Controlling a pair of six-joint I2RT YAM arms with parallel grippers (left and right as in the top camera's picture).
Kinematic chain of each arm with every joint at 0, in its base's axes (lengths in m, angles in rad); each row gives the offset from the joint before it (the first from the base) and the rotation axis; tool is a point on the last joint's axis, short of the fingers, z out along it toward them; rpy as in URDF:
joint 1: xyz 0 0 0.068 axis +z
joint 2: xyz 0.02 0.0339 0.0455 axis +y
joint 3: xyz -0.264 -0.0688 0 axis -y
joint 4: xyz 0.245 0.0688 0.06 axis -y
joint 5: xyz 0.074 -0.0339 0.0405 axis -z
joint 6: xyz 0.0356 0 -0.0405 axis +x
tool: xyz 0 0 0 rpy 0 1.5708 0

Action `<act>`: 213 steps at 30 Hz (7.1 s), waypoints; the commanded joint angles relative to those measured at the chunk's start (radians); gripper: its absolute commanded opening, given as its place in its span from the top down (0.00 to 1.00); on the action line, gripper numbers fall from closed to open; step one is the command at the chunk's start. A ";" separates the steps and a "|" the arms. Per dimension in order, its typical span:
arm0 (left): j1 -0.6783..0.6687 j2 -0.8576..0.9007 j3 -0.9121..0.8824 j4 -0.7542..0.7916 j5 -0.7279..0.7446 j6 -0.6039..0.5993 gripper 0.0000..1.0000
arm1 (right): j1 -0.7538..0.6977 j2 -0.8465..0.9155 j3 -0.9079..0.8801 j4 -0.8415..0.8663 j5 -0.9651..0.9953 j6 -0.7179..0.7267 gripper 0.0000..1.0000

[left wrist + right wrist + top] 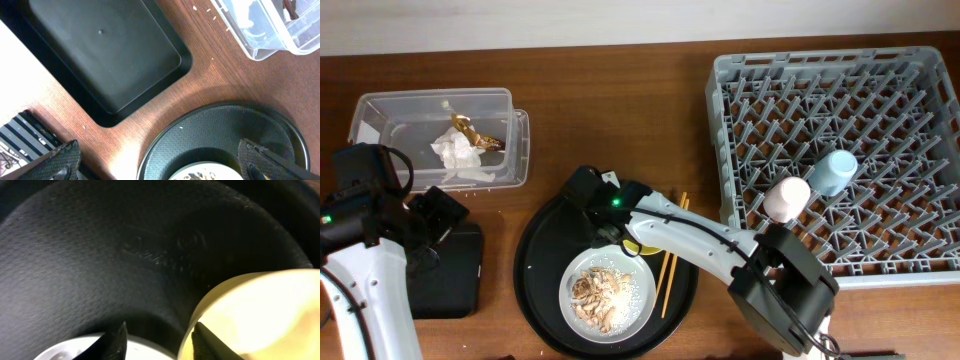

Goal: Sort waste into correct bins and load items into the dishwasher rack

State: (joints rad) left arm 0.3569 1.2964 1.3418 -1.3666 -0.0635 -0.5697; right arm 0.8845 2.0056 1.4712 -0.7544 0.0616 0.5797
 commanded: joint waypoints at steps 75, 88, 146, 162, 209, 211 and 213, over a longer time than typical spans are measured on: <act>0.006 0.000 0.015 0.000 -0.004 -0.010 0.01 | -1.828 -0.152 -0.064 -0.863 -1.096 -1.046 0.52; 0.006 0.000 0.015 0.000 -0.004 -0.010 0.01 | -1.861 -0.450 0.027 -0.883 -0.883 -0.858 0.39; 0.006 0.000 0.015 0.000 -0.004 -0.010 0.01 | -1.388 -0.444 -0.057 -0.613 -0.174 -0.288 0.96; 0.006 0.000 0.015 0.000 -0.004 -0.010 0.01 | -1.351 -0.316 -0.078 -0.607 0.119 -0.063 0.96; 0.006 0.000 0.015 0.000 -0.004 -0.010 0.01 | -1.349 -0.440 -0.086 -0.685 -0.045 -0.142 0.96; 0.006 0.000 0.015 0.000 -0.004 -0.010 0.01 | -1.341 -0.566 -0.086 -0.678 -0.290 -0.304 0.96; 0.006 0.000 0.015 0.000 -0.004 -0.010 0.01 | -1.299 -0.671 -0.085 -0.667 -0.400 -0.345 0.96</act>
State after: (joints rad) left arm 0.3569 1.2964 1.3422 -1.3663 -0.0635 -0.5697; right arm -0.4580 1.4261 1.3842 -1.4338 -0.1528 0.3347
